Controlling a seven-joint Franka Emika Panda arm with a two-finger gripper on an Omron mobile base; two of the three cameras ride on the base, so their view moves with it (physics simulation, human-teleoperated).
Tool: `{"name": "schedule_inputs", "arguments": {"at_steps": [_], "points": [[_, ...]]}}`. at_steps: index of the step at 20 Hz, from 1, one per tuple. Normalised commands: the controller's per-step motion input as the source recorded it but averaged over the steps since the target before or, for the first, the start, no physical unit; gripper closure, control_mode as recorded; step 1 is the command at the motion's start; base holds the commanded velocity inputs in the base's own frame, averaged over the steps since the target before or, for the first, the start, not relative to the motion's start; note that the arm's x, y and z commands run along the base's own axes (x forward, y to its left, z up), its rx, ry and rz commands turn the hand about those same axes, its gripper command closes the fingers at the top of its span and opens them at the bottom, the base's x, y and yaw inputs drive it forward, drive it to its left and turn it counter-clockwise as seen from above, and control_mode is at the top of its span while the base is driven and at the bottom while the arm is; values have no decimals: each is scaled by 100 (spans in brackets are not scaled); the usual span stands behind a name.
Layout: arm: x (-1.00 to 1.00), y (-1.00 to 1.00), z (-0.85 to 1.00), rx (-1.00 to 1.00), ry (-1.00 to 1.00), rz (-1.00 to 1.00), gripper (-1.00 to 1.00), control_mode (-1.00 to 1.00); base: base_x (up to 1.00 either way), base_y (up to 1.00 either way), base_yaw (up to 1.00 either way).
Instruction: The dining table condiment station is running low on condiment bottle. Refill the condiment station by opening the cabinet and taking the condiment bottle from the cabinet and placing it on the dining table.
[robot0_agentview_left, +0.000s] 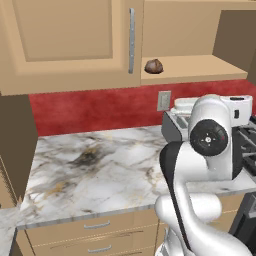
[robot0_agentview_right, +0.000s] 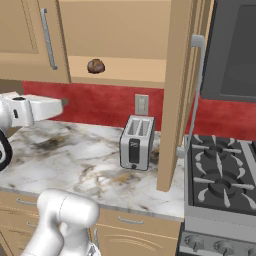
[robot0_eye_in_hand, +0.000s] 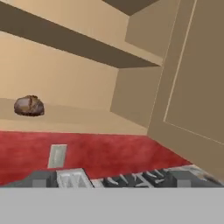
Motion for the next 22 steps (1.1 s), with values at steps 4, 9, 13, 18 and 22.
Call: {"name": "schedule_inputs", "arguments": {"at_steps": [4, 9, 13, 18, 22], "points": [[-9, 94, 61, 11, -11, 12, -100, -100, 0, 0, 0], [-9, 44, 52, 9, -9, 12, -100, -100, 0, 0, 0], [-2, 8, 16, 0, -1, 6, -100, -100, 0, 0, 0], [20, 23, -2, 0, 10, 1, -100, -100, 0, 0, 0], [46, 13, -5, 0, 9, 4, -100, -100, 0, 0, 0]]}}
